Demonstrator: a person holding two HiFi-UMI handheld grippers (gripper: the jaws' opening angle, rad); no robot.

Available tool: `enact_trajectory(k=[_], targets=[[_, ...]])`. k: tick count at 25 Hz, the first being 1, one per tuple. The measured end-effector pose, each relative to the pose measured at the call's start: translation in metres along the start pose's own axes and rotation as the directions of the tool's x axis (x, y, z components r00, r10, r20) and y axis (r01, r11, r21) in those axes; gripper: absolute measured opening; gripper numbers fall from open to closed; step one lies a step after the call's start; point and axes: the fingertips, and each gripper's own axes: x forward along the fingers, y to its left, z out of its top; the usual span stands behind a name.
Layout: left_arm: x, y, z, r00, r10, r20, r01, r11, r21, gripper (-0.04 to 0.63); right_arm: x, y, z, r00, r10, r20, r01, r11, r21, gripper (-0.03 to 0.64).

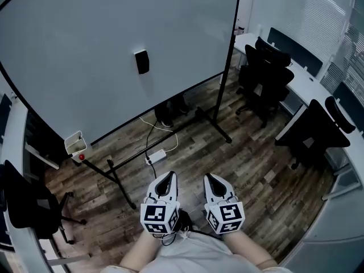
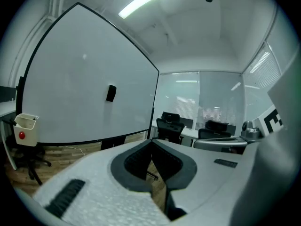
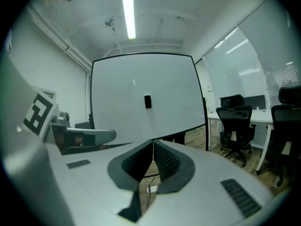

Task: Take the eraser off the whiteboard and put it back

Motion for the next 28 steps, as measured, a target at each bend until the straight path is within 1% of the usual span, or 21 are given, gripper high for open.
enact_trajectory(k=[7,12,20,24,28], targets=[[0.067,0.018,0.02,1.0,0.022,0.012,-0.022,1.0,0.015,0.017,0.064,-0.037,0.021,1.0,0.018,0.009,-0.018,1.0,-0.007,0.028],[0.127,0.054,0.035,0.999,0.033,0.021,-0.033,0.999,-0.002,0.017,0.129,-0.055,0.039,1.0,0.028,0.001,-0.028,0.999,-0.043,0.028],[0.218,0.105,0.081,0.997,0.045,0.059,-0.045,0.999,-0.002,0.017,0.234,-0.079,0.09,0.998,0.06,0.023,-0.058,0.994,-0.091,0.028],[0.232,0.138,0.095,0.993,0.084,0.082,-0.084,0.996,-0.004,0.017,0.278,-0.072,0.104,0.995,0.099,0.022,-0.096,0.99,-0.103,0.028],[0.238,0.17,0.108,0.982,0.146,0.118,-0.146,0.989,-0.004,0.017,0.314,-0.061,0.113,0.989,0.144,0.022,-0.141,0.984,-0.111,0.028]])
